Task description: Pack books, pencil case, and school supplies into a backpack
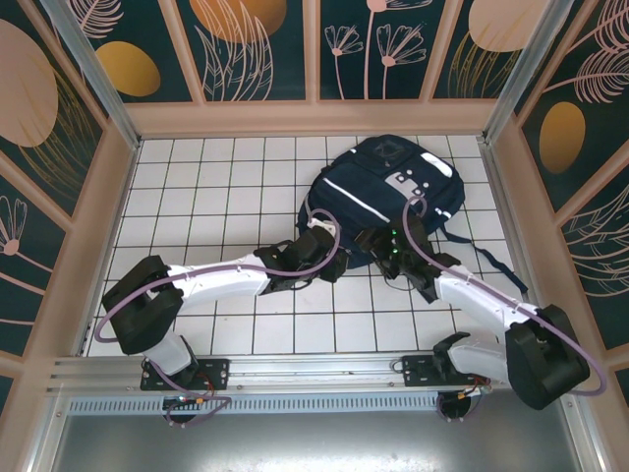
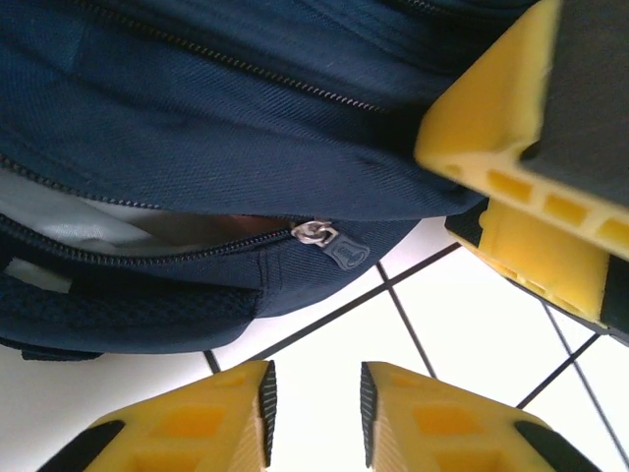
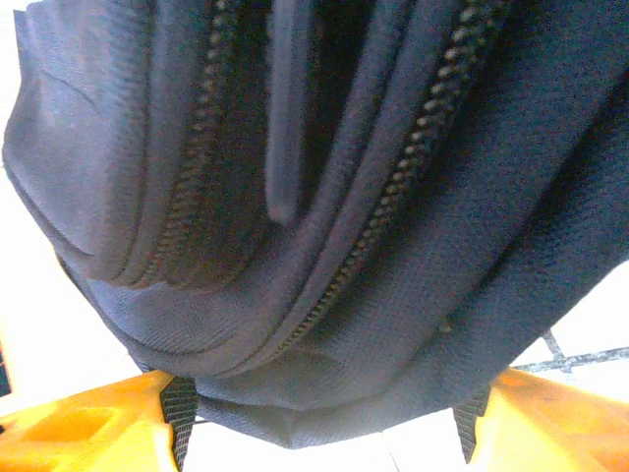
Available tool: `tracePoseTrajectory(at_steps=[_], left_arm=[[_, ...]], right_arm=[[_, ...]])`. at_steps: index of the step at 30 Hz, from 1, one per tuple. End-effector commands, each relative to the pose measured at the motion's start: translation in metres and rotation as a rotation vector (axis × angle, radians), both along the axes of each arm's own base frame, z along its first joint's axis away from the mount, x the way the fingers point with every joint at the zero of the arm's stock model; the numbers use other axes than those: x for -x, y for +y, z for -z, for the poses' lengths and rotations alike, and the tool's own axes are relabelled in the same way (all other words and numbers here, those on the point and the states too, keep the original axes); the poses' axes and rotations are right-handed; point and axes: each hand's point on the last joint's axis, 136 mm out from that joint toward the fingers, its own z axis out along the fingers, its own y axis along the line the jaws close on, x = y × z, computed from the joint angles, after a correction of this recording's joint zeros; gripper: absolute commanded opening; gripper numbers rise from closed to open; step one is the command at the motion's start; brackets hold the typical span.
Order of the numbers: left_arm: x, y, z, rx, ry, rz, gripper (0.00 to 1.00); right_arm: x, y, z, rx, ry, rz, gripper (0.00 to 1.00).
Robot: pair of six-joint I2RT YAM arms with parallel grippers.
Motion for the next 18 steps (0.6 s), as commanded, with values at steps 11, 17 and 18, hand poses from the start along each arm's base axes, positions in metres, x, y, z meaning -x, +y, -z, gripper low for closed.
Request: tracePoseTrajectory(at_steps=[11,17,18], left_arm=[[-0.010,-0.041,0.018,0.033,0.091,-0.043,0.42],[-0.013,-0.042,0.014,0.025,0.080,-0.077,0.43],[-0.013,-0.040,0.015,0.022,0.081,-0.087,0.43]], right_arm=[[-0.023,-0.014,0.001,-0.077,-0.031,-0.021,0.37],[-0.027,-0.006,-0.012,-0.104,-0.058,-0.057,0.05],[-0.027,-0.003,-0.014,-0.109,-0.060,-0.069,0.04]])
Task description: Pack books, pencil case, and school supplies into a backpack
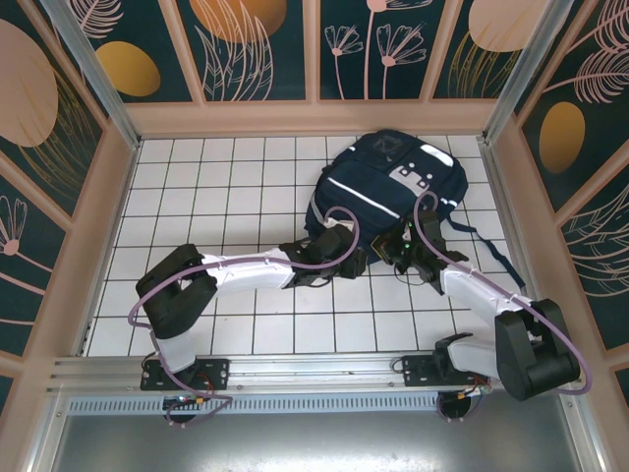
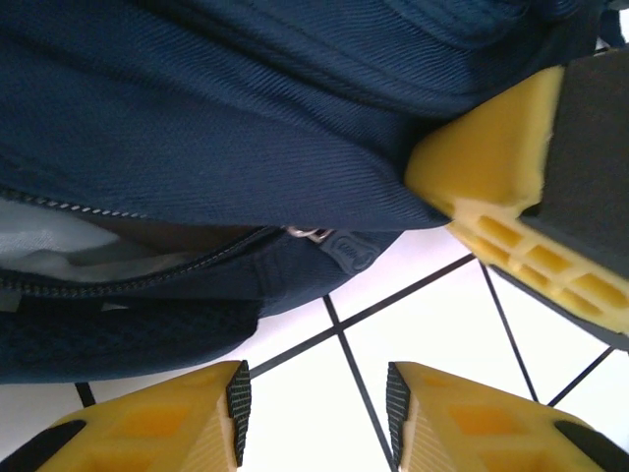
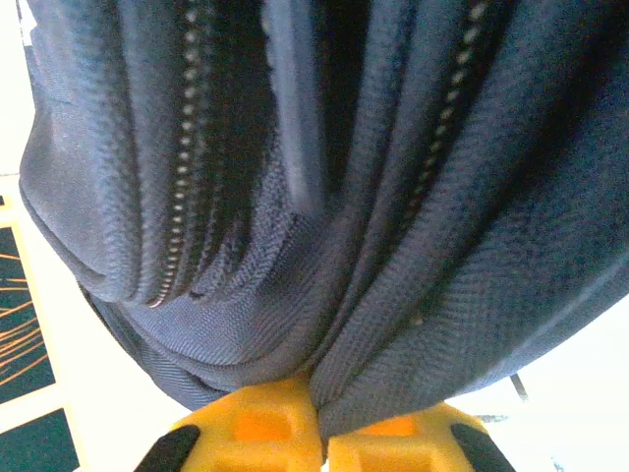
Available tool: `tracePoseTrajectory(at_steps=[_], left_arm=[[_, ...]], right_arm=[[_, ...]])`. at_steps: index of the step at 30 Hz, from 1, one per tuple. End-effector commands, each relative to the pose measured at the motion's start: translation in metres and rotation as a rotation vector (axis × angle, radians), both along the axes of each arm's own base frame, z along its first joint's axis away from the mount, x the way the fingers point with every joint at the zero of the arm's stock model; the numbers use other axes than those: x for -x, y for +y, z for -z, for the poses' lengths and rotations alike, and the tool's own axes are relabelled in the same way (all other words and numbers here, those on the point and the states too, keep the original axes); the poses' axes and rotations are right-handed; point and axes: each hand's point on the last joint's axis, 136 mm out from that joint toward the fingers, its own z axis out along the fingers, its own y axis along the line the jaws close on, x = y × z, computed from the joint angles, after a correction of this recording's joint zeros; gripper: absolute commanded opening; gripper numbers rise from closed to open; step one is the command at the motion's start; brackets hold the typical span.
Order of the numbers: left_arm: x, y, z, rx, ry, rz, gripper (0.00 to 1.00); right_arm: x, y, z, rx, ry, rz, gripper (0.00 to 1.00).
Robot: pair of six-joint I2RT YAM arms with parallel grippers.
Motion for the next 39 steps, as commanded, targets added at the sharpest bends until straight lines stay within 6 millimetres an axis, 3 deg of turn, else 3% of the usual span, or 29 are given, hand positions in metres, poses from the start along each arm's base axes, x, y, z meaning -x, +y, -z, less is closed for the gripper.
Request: tracePoseTrajectory(at_steps=[1,6,10,14,19,27,33,37,39], left_arm=[[-0.003,0.002,-0.005,-0.003,0.001,-0.046,0.43],[-0.006,0.006,-0.011,0.009,-0.002,-0.090,0.43],[-0.006,0.007,-0.016,0.023,-0.006,-0.121,0.43],[-0.005,0.003,-0.020,0.030,-0.007,-0.146,0.43],[-0.002,-0.011,-0.018,0.018,-0.005,-0.144,0.43],[-0.005,-0.018,0.014,-0.101,0.029,-0.197,0.42],[-0.018,-0.025,0.025,-0.165,0.012,-0.235,0.43],[-0.029,-0.029,0.030,-0.232,-0.009,-0.263,0.48],[-0.035,-0.028,0.034,-0.265,-0.020,-0.288,0.48]], right_arm=[[-0.012,0.013,-0.023,-0.036,-0.073,-0.056,0.06],[-0.002,0.003,-0.022,0.026,-0.028,-0.045,0.51],[0.011,-0.016,-0.026,0.048,-0.021,0.022,0.62],[0.018,-0.042,-0.022,0.024,-0.015,0.100,0.65],[0.010,-0.051,-0.017,-0.035,-0.031,0.087,0.68],[-0.020,-0.041,-0.016,-0.049,-0.060,0.032,0.64],[-0.023,-0.034,-0.005,-0.054,-0.042,-0.002,0.48],[-0.021,-0.033,0.001,-0.057,-0.032,-0.003,0.48],[-0.021,-0.033,0.002,-0.058,-0.030,-0.006,0.43]])
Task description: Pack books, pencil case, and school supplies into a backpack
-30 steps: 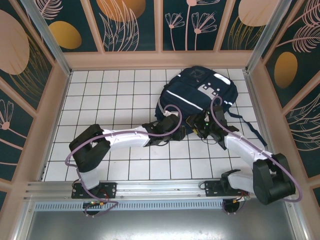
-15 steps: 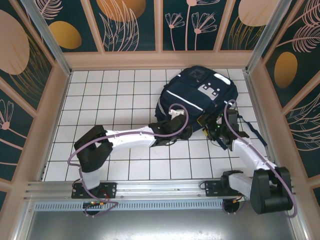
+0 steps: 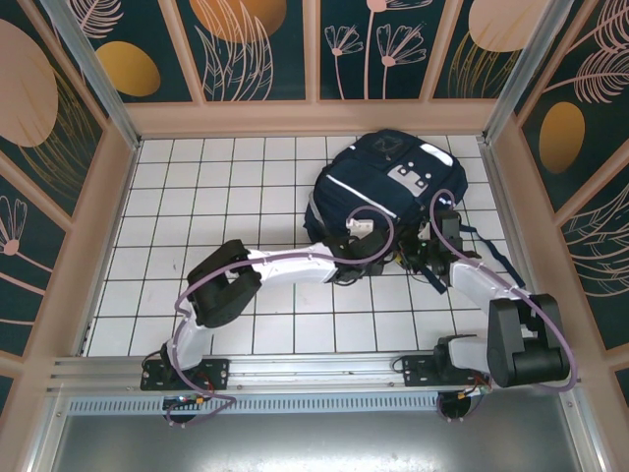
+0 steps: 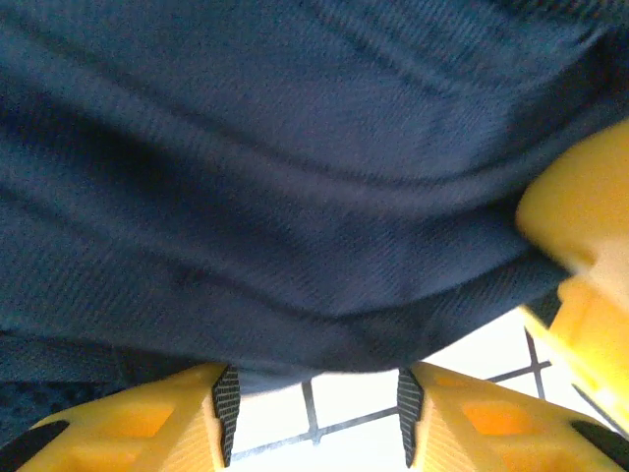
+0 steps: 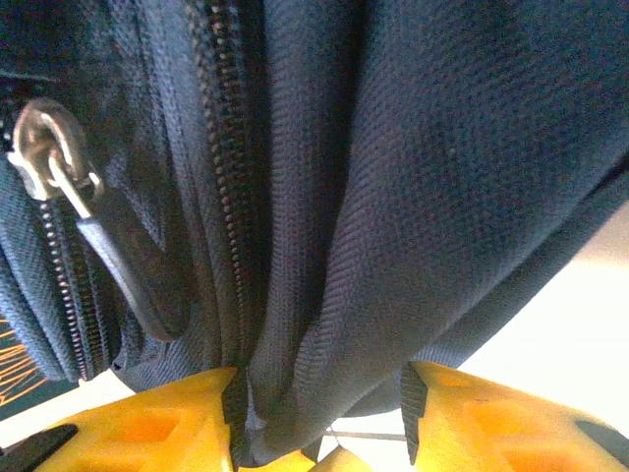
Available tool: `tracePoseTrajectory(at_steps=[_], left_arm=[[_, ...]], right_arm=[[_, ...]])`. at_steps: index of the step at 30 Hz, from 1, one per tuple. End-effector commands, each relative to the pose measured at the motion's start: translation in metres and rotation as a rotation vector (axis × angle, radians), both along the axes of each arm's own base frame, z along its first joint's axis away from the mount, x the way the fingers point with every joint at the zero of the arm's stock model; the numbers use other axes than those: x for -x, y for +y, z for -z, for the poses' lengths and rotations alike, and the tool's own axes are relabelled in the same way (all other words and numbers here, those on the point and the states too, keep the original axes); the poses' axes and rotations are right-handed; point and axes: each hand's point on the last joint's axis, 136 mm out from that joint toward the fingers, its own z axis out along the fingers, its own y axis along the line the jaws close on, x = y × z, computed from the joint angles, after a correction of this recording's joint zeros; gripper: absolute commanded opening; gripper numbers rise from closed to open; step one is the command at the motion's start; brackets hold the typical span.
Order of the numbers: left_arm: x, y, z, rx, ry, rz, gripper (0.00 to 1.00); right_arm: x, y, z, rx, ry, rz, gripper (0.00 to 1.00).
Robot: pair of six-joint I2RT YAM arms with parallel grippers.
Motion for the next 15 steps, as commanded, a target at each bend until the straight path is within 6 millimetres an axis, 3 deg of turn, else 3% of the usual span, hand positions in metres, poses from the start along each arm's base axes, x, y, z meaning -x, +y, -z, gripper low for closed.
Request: tracePoseTrajectory(at_steps=[1,9,11,14,15], left_arm=[[-0.013,0.012,0.009,-0.106,-0.028,-0.068,0.49],[-0.034,0.024,0.022,-0.172,-0.040,-0.138,0.43],[-0.039,0.026,0.021,-0.168,-0.044,-0.145,0.34],[-0.044,0.031,0.017,-0.166,-0.055,-0.159,0.12],[-0.044,0.032,0.015,-0.163,-0.056,-0.161,0.11]], right_arm=[[-0.010,0.005,-0.009,-0.012,-0.059,-0.020,0.39],[-0.010,0.006,-0.009,-0.013,-0.059,-0.032,0.17],[-0.009,0.006,-0.009,-0.011,-0.058,-0.036,0.12],[-0.009,0.006,-0.009,-0.004,-0.058,-0.037,0.11],[-0.009,0.005,-0.009,-0.002,-0.060,-0.035,0.10]])
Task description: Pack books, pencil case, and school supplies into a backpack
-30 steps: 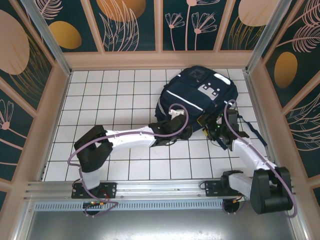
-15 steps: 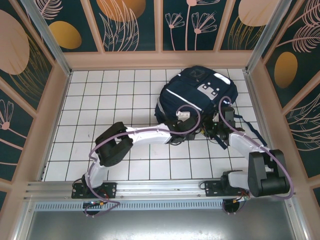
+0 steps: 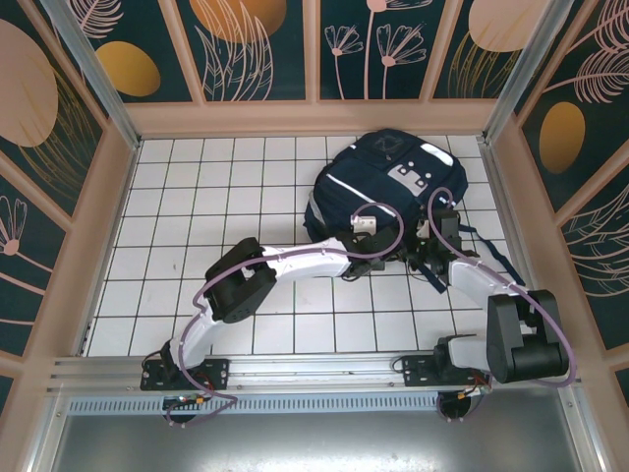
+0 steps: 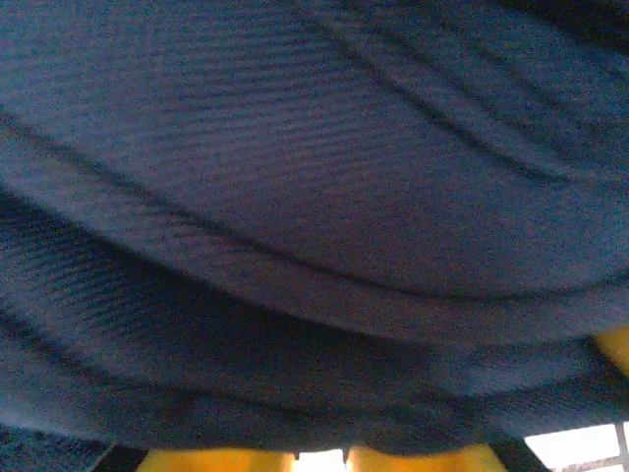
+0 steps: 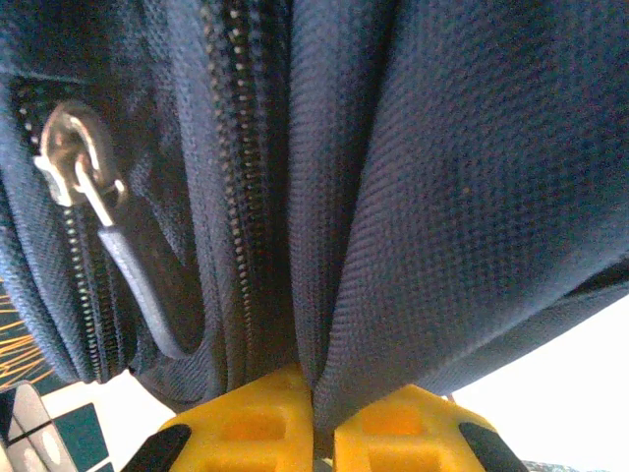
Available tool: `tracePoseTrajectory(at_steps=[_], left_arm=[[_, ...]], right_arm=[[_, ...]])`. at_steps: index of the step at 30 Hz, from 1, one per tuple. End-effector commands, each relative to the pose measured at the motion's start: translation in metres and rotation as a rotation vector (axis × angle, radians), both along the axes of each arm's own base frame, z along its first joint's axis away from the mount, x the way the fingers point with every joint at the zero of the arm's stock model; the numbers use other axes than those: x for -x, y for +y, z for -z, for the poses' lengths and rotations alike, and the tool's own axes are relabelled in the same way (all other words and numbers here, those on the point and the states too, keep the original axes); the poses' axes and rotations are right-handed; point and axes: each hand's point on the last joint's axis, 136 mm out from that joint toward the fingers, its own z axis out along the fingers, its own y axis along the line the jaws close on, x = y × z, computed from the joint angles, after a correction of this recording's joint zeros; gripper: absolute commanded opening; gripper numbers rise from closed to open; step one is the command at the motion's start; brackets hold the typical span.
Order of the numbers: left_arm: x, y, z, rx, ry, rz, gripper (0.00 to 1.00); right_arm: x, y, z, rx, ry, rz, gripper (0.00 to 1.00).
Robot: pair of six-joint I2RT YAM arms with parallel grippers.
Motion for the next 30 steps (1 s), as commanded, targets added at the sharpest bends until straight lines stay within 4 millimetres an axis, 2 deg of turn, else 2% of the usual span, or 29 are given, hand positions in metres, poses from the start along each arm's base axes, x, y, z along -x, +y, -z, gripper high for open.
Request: tracePoseTrajectory(at_steps=[1,2,4,8,11,17,24,27,30], left_arm=[[-0.026,0.027,0.001,-0.047,-0.042,-0.082,0.06],[-0.025,0.029,0.000,-0.043,-0.040,-0.083,0.00],[-0.024,0.033,-0.002,-0.040,-0.039,-0.089,0.00],[-0.019,0.044,-0.015,-0.030,-0.048,-0.101,0.00],[-0.013,0.060,-0.027,-0.011,-0.053,-0.119,0.00],[-0.003,0.109,-0.038,-0.001,-0.040,-0.167,0.00],[-0.016,0.173,-0.038,-0.034,-0.047,-0.244,0.00],[-0.023,0.177,-0.043,-0.029,-0.063,-0.229,0.00],[-0.026,0.149,-0.050,0.055,-0.055,-0.119,0.00]], right_arm=[[-0.005,0.002,-0.008,0.008,-0.036,-0.023,0.09],[-0.005,0.001,-0.008,0.012,-0.036,-0.021,0.07],[-0.007,0.000,-0.008,0.020,-0.037,-0.020,0.00],[-0.008,-0.004,-0.009,0.037,-0.034,-0.009,0.00],[-0.008,-0.009,-0.009,0.059,-0.032,0.005,0.00],[-0.004,-0.021,-0.005,0.077,-0.021,0.035,0.00],[-0.001,-0.026,-0.006,0.081,-0.023,0.035,0.00],[-0.001,-0.025,-0.008,0.077,-0.027,0.026,0.00],[0.000,-0.023,-0.009,0.068,-0.035,0.013,0.00]])
